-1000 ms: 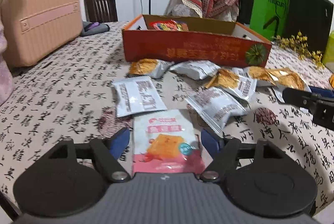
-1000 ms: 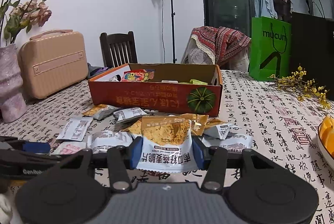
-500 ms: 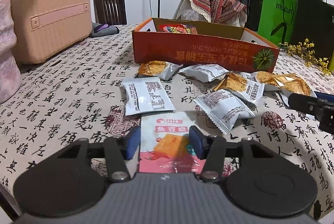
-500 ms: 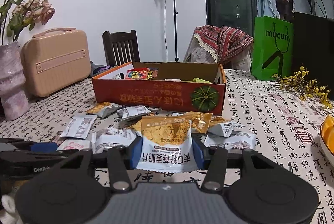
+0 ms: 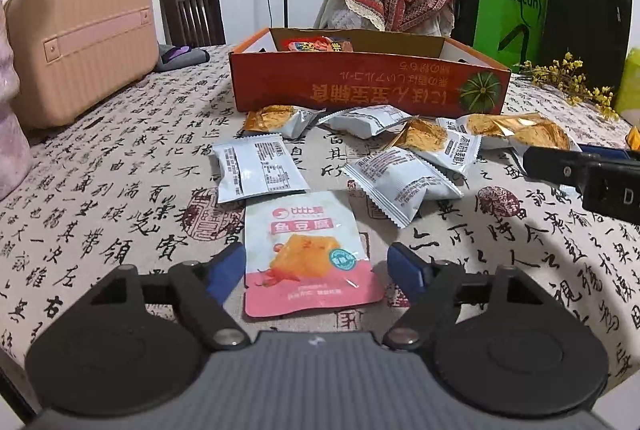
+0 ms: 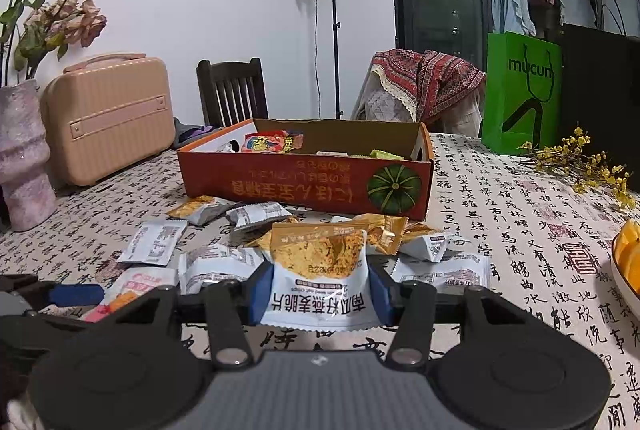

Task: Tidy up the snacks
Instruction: 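Carry the pink packet and cracker packet into the orange box and release, then move both tools from the box back to the snack pile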

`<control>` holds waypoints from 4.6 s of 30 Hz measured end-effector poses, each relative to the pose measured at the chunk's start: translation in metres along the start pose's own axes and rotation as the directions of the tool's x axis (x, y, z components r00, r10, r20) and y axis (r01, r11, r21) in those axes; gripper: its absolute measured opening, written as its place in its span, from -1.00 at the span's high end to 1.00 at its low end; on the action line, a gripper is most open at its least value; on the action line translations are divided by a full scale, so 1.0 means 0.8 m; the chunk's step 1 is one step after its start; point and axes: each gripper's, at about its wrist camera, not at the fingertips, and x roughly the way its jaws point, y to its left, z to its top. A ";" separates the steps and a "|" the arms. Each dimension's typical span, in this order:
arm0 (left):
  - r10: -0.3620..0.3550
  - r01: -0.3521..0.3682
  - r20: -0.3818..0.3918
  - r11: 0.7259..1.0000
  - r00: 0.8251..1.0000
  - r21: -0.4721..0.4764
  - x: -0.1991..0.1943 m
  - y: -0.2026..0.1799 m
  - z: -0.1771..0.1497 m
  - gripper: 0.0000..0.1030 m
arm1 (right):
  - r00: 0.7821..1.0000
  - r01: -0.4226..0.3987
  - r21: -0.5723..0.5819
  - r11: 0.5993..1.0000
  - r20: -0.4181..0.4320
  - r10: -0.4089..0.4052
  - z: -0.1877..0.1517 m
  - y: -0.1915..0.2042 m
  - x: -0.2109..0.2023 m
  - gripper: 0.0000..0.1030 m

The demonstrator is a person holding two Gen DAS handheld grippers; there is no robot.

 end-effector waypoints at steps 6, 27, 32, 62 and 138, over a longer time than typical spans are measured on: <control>0.008 -0.008 0.014 1.000 1.000 -0.003 -0.005 0.013 -0.004 -0.33 | 1.000 0.001 0.006 1.000 0.002 -0.001 -0.001 -0.003 -0.002 0.03; -0.044 0.047 0.159 0.999 0.986 -0.009 -0.051 0.029 0.017 -0.32 | 1.000 0.011 0.004 1.000 0.020 -0.011 0.007 -0.002 -0.006 0.03; -0.055 0.056 0.203 0.998 0.978 0.000 -0.055 0.028 0.038 -0.32 | 0.999 0.016 0.008 1.000 0.040 -0.016 0.019 -0.004 -0.005 0.03; -0.093 0.121 0.330 0.990 0.940 -0.066 0.079 -0.005 0.252 -0.32 | 0.991 0.108 0.110 0.988 0.062 -0.115 0.196 -0.057 0.179 0.03; -0.088 0.110 0.179 0.987 0.980 -0.120 0.038 0.084 0.101 -1.00 | 0.980 0.183 0.143 0.973 -0.104 -0.170 0.037 -0.102 0.056 -1.00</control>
